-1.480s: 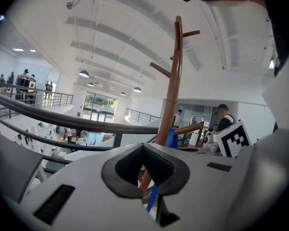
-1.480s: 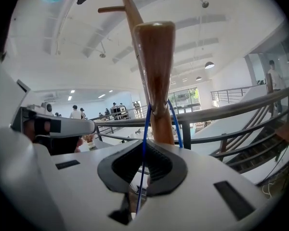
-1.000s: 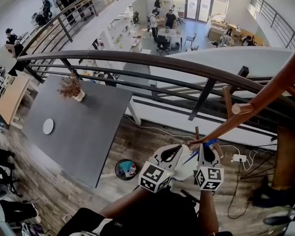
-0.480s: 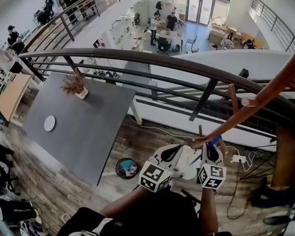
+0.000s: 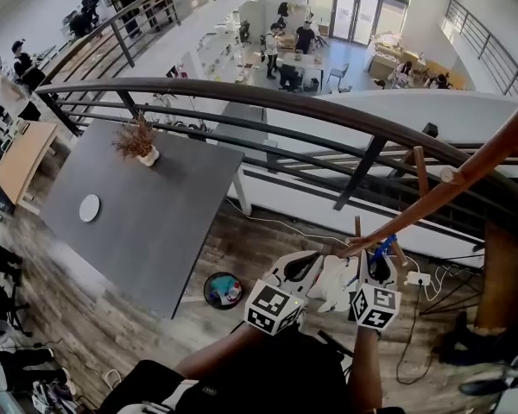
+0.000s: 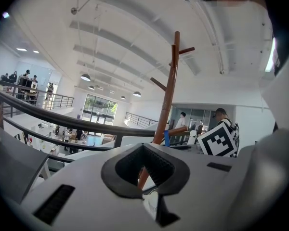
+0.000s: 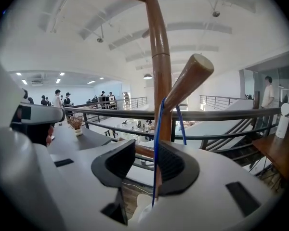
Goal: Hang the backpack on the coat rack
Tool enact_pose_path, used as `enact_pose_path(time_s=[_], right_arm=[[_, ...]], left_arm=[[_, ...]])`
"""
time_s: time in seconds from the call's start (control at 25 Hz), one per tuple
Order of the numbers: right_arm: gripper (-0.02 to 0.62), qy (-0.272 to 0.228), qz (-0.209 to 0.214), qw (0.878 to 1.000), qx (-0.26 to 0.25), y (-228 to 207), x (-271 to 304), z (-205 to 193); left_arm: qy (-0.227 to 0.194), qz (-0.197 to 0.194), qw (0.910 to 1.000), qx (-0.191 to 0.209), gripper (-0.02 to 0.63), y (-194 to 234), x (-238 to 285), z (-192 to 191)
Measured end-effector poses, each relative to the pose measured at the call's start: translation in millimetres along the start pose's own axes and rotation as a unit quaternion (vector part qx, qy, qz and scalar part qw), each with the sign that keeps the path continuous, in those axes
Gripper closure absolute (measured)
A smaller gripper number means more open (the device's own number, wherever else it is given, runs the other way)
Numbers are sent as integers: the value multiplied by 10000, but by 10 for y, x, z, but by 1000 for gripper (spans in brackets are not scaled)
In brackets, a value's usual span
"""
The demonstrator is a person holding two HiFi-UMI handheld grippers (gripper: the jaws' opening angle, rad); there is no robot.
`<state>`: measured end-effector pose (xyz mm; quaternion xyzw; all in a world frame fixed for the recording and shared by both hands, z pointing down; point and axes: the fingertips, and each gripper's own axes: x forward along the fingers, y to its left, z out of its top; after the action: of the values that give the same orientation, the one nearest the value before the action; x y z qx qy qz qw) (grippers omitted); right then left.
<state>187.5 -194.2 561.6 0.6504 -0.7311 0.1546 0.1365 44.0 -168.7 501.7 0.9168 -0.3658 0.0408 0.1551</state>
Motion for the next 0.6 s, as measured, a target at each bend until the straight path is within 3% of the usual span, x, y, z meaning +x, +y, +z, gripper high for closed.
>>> enact_pose_path(time_s=[0.6], right_arm=[[442,-26,-155,9998,-103,-32,-23,14]], left_arm=[[-95,24,10000,-6,607,-62,-136,11]])
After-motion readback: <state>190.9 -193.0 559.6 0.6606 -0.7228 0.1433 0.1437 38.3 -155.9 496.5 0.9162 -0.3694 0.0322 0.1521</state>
